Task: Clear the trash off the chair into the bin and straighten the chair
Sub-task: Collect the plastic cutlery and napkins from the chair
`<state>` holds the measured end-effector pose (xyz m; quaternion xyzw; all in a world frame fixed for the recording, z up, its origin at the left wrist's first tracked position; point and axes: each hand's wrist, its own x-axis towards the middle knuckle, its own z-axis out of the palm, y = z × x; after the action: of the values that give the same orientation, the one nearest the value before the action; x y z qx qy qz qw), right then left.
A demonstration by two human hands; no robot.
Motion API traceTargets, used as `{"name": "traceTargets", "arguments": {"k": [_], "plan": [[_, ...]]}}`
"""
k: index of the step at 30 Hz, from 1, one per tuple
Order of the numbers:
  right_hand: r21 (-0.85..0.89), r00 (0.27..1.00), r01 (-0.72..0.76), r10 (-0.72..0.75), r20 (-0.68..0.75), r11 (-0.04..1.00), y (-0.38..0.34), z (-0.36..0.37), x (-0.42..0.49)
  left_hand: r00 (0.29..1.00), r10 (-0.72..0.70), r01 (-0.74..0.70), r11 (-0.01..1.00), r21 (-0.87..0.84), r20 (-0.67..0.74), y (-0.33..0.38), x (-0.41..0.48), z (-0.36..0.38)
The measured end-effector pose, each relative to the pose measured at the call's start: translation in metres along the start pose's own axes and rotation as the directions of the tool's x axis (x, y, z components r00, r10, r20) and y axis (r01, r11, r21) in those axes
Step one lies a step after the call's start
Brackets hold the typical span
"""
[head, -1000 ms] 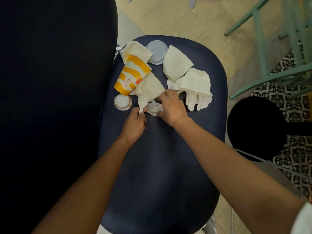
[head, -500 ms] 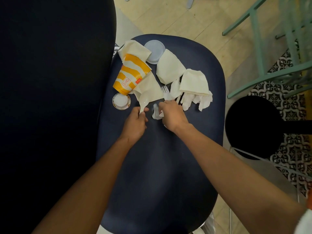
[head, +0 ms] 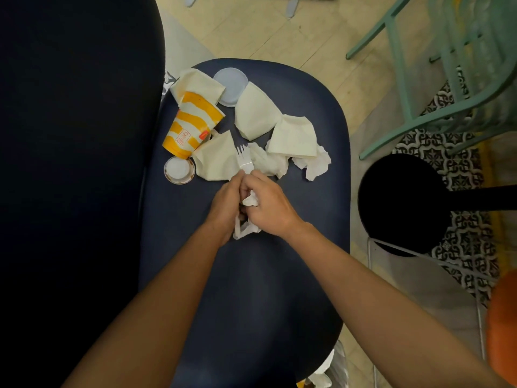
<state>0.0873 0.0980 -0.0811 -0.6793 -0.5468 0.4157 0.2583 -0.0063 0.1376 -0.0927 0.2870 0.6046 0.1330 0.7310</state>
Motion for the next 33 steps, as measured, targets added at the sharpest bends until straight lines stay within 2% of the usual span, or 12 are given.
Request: {"name": "traceTargets", "arguments": {"k": [2, 5, 9, 13, 15, 17, 20, 23, 25, 27, 30, 33], "plan": [[0.075, 1.000, 0.011, -0.009, -0.025, 0.997, -0.001, 0.002, -0.003, 0.996, -0.015, 0.031, 0.983, -0.180, 0.090, -0.001, -0.001, 0.006], [0.120, 0.999, 0.005, 0.000, -0.039, 0.993, 0.000, 0.003, -0.004, 0.987, -0.015, 0.067, 0.942, -0.330, 0.158, -0.001, -0.003, 0.012], [0.083, 0.999, 0.021, -0.019, -0.034, 0.996, 0.000, 0.004, -0.005, 0.975, -0.077, 0.159, 0.899, -0.409, 0.209, 0.002, -0.004, 0.011], [-0.006, 0.992, -0.002, 0.001, -0.130, 1.000, -0.004, 0.006, -0.003, 0.961, -0.087, 0.197, 0.879, -0.435, 0.261, 0.002, -0.004, 0.011], [0.147, 0.982, -0.040, 0.066, -0.175, 0.988, -0.007, 0.003, 0.000, 0.951, -0.109, 0.233, 0.865, -0.444, 0.288, 0.004, -0.005, 0.012], [0.290, 0.980, -0.017, 0.073, -0.184, 0.957, -0.008, 0.001, 0.001, 0.931, -0.124, 0.277, 0.852, -0.444, 0.343, 0.008, -0.008, 0.012], [0.360, 0.987, 0.000, 0.058, -0.150, 0.933, -0.009, 0.002, -0.004, 0.919, -0.139, 0.303, 0.847, -0.436, 0.370, 0.012, -0.011, 0.014], [0.393, 0.990, -0.020, 0.074, -0.124, 0.919, -0.008, 0.003, -0.004, 0.933, -0.142, 0.280, 0.863, -0.420, 0.330, 0.009, -0.009, 0.015], [0.353, 0.994, -0.023, 0.058, -0.091, 0.935, -0.007, 0.004, -0.003, 0.952, -0.126, 0.238, 0.878, -0.415, 0.279, 0.007, -0.006, 0.013], [0.312, 0.998, -0.044, 0.058, -0.035, 0.949, -0.007, 0.003, -0.002, 0.977, -0.107, 0.171, 0.907, -0.385, 0.183, 0.006, -0.003, 0.010], [0.404, 0.992, -0.114, 0.123, 0.004, 0.908, -0.006, -0.003, -0.003, 0.994, -0.105, 0.111, 0.916, -0.384, 0.038, 0.008, -0.005, 0.011], [0.407, 0.989, -0.085, 0.125, -0.074, 0.910, -0.005, -0.005, -0.002, 0.989, -0.126, 0.084, 0.900, -0.428, -0.071, 0.014, -0.005, 0.015]]}}
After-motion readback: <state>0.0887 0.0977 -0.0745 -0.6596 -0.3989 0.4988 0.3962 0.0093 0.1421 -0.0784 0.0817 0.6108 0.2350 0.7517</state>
